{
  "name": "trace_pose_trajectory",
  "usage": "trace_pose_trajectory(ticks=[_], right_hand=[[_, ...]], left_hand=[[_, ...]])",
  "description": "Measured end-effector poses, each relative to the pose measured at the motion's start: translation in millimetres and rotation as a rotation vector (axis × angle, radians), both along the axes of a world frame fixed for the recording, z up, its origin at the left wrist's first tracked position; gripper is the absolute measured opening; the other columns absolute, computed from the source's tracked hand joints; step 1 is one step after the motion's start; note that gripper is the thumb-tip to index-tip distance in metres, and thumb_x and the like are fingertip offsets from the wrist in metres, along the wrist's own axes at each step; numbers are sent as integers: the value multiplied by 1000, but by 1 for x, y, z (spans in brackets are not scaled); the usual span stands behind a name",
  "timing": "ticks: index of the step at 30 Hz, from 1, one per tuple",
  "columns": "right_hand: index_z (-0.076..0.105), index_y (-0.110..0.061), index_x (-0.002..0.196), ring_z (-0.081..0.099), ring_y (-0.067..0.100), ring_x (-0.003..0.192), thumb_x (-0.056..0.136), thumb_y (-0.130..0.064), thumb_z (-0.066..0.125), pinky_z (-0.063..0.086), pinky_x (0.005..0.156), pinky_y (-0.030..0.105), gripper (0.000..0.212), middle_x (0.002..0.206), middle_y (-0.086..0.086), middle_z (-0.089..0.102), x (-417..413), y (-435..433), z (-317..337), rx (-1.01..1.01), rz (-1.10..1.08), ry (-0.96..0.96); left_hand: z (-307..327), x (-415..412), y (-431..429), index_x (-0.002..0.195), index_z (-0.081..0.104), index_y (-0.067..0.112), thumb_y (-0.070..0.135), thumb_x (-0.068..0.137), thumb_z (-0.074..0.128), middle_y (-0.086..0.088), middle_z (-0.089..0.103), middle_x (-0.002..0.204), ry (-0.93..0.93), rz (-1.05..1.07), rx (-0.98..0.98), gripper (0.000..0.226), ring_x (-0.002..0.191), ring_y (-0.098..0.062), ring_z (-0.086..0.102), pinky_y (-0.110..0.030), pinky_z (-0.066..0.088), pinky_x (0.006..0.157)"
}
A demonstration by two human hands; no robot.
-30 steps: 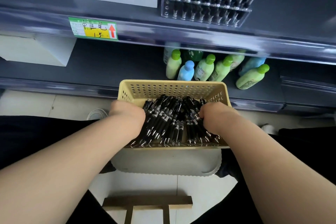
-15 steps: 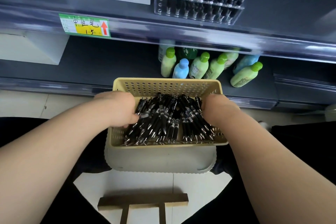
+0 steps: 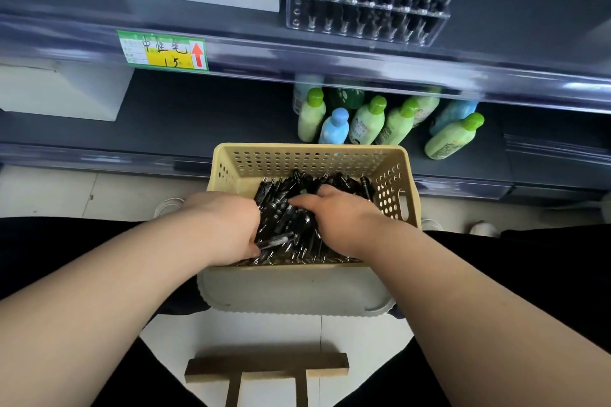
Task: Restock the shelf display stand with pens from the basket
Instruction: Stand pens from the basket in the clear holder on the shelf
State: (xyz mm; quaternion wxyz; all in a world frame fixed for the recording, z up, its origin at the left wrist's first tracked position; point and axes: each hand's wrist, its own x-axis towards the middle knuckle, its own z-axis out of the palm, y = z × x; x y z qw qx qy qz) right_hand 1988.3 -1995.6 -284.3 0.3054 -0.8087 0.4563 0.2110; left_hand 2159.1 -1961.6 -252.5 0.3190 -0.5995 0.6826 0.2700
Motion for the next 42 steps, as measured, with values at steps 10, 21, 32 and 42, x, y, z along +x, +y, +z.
trace_pose_trajectory(ticks=[10, 21, 32, 42], right_hand=[[56, -21, 121, 51, 28, 108, 88, -7, 49, 46, 77, 36, 36, 120, 5, 46, 27, -8, -9, -242, 27, 71], [53, -14, 123, 49, 29, 115, 85, 0, 47, 45, 94, 37, 41, 121, 9, 55, 43, -7, -17, -167, 312, 68], [51, -22, 128, 39, 27, 119, 88, -13, 53, 34, 97, 38, 41, 126, 7, 43, 45, 3, -27, -360, 489, 100], [47, -18, 112, 60, 18, 83, 94, -20, 54, 47, 74, 26, 20, 95, -1, 65, 30, 0, -9, -207, -614, -628]], left_hand=[[18, 23, -14, 74, 58, 22, 47, 90, 51, 5, 55, 72, -79, 137, -102, 31, 83, -18, 58, -31, 50, 73], [14, 35, -22, 63, 70, 19, 40, 91, 52, 4, 57, 58, 70, 257, -144, 40, 63, -16, 55, -26, 42, 59], [7, 29, -25, 66, 70, 18, 37, 90, 54, 0, 65, 69, 167, 304, -148, 35, 73, -19, 62, -27, 45, 62], [7, 24, -29, 77, 61, 23, 25, 88, 55, 5, 71, 73, 459, 507, -207, 13, 73, -11, 66, -33, 55, 76]])
